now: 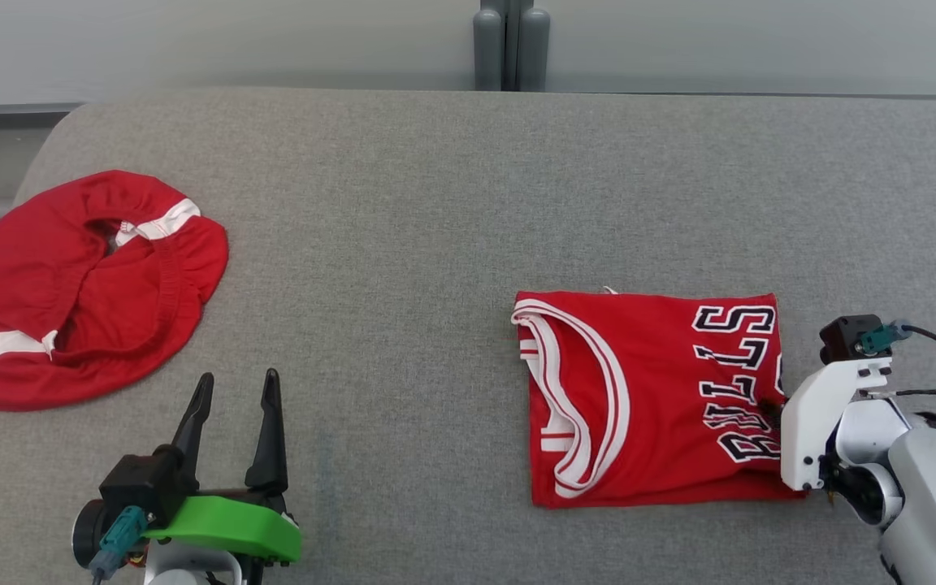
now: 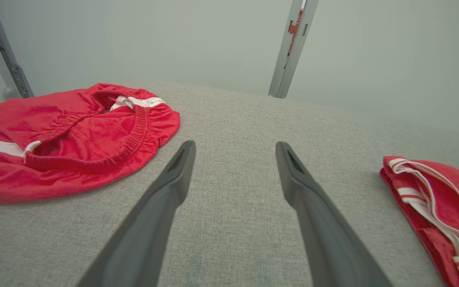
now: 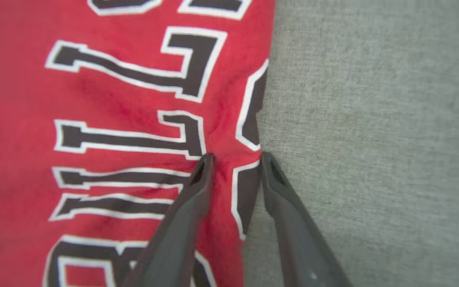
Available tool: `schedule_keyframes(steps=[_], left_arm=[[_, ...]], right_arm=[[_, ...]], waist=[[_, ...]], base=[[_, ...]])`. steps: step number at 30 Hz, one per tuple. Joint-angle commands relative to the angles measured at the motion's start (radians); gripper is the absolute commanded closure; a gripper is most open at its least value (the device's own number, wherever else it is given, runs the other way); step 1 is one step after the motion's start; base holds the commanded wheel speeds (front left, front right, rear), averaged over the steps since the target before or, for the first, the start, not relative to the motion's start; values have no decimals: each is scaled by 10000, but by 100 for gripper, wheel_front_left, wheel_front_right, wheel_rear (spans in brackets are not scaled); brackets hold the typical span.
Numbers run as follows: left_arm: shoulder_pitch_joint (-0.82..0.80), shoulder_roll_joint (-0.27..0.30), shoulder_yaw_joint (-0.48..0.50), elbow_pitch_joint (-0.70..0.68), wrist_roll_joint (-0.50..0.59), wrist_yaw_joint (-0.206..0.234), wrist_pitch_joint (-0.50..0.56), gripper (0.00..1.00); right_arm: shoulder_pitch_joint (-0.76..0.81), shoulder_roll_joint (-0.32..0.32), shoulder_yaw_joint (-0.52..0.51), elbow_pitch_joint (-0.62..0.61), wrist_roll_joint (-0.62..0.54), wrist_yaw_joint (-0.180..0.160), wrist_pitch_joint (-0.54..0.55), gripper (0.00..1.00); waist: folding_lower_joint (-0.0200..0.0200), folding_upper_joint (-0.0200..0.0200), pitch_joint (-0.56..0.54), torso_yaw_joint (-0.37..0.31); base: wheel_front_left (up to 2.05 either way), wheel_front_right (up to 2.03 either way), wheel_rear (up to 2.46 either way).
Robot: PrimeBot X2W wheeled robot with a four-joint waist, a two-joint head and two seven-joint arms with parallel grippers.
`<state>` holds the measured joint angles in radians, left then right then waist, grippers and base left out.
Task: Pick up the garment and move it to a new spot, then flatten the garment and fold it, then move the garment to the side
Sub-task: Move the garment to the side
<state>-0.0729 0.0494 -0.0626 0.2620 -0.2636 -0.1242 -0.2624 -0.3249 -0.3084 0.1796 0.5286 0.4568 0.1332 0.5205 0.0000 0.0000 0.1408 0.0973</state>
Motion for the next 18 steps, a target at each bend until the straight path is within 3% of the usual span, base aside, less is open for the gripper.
schedule_keyframes(steps=[1, 8, 15, 18], left_arm=[[-180, 23, 3, -47, -100, -40, -29, 0], [-380, 23, -16, -299, -112, 29, -17, 0], [-911, 23, 74, -952, 171, -10, -17, 0], [-1179, 26, 88, -1253, 319, -31, -15, 0]], right_arm=[[54, -170, 49, 209, -299, -46, 23, 100], [-1132, -893, 517, -575, -1061, -39, -76, 100], [-2565, -1906, 1317, -1159, -1391, -36, 46, 100], [-2919, -2431, 1145, -1237, -1480, -36, -125, 100]], waist=[[0, 0, 106, -13], [0, 0, 532, -447], [0, 0, 1509, -1301], [0, 0, 1930, -1652]], base=[[0, 0, 0], [0, 0, 0], [0, 0, 0], [0, 0, 0]])
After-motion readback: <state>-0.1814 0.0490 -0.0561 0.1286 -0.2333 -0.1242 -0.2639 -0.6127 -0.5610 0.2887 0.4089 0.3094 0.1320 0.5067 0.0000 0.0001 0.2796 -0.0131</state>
